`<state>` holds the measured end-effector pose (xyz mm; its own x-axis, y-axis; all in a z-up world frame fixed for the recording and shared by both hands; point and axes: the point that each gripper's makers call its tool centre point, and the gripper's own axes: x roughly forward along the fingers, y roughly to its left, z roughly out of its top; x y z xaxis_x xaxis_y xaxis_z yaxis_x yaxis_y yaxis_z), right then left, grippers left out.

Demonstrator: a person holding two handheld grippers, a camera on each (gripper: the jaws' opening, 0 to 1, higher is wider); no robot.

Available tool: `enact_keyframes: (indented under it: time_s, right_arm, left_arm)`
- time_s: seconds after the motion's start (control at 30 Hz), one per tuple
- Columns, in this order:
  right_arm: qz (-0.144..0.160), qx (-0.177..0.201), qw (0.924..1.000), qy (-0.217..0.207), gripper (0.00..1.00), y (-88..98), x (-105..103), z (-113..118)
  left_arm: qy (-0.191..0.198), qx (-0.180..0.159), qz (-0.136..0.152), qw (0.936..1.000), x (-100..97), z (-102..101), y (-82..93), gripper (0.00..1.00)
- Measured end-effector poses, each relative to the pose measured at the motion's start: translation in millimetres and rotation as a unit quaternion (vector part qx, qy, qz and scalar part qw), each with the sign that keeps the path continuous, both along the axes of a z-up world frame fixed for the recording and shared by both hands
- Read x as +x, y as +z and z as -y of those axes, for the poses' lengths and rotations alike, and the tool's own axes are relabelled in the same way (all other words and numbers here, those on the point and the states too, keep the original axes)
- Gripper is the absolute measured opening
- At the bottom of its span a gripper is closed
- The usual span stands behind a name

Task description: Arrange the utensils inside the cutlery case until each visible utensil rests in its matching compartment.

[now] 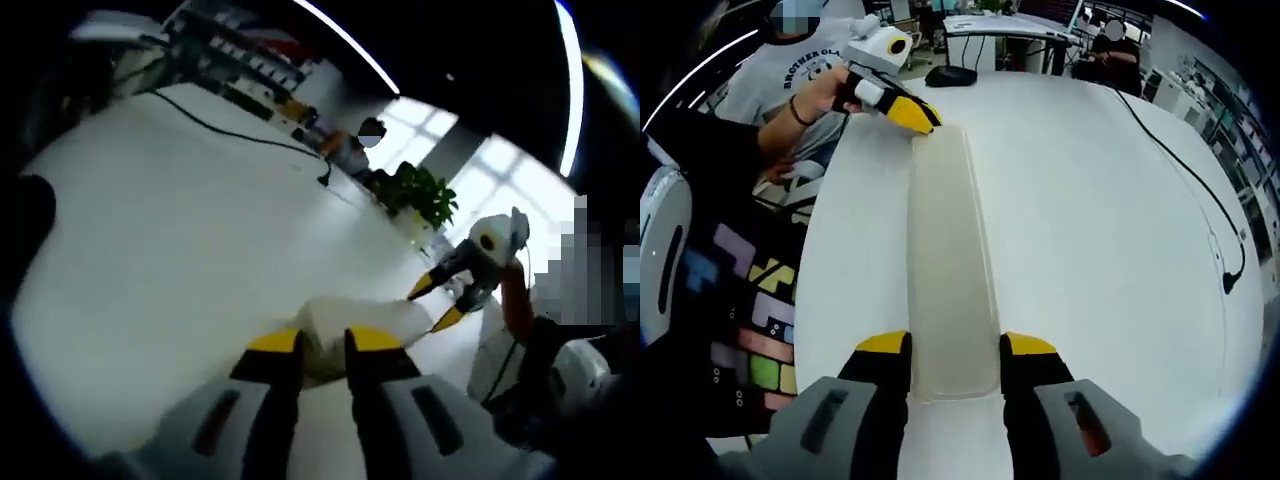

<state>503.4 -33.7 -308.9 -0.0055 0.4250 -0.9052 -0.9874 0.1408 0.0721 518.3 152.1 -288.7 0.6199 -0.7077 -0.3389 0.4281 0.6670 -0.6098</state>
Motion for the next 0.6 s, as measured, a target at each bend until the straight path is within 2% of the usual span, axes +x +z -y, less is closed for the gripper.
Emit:
enact_keyframes:
  time_s: [0.03,0.1,0.13,0.17,0.2,0.27,0.3,0.33,0.43,0.47,0.6]
  right_arm:
    - [0.0,-0.001,1.0,0.001,0.35,0.1,0,0]
    - [-0.001,-0.002,1.0,0.002,0.35,0.1,1,0]
    - [-0.001,-0.003,1.0,0.002,0.35,0.1,1,0]
    - [-0.001,-0.003,1.0,0.002,0.35,0.1,1,0]
    - [-0.002,-0.004,1.0,0.001,0.35,0.2,1,0]
    - [0.0,-0.005,1.0,0.002,0.35,0.1,1,1]
    - [0.0,-0.007,1.0,0.002,0.35,0.1,1,1]
    - [0.0,-0.007,1.0,0.002,0.35,0.2,1,1]
    - [0.0,-0.008,1.0,0.002,0.35,0.1,1,1]
    - [0.0,-0.008,1.0,0.002,0.35,0.1,1,1]
    - [-0.001,-0.01,0.9999,0.003,0.36,0.0,1,1]
  left_arm:
    - [0.005,0.005,0.008,0.9999,1.6,-2,6.9,0.18]
    - [-0.007,0.052,0.055,0.9971,5.0,-5,21.8,0.18]
    - [-0.025,0.083,0.069,0.9938,3.7,-4,26.8,0.17]
    - [-0.049,0.119,0.087,0.9879,1.9,-1,30.6,0.16]
    - [-0.092,0.17,0.121,0.9737,-0.8,4,35.6,0.16]
    - [-0.136,0.229,0.154,0.9514,-2.4,12,40.5,0.16]
    - [-0.152,0.248,0.158,0.9435,-2.5,16,41.5,0.16]
    - [-0.165,0.26,0.157,0.9384,-3.9,18,40.7,0.15]
    - [-0.227,0.314,0.166,0.9067,-5.9,24,37.6,0.14]
    - [-0.247,0.331,0.165,0.8955,-6.1,23,34.8,0.14]
    - [-0.305,0.387,0.15,0.8574,-4.3,21,23.3,0.15]
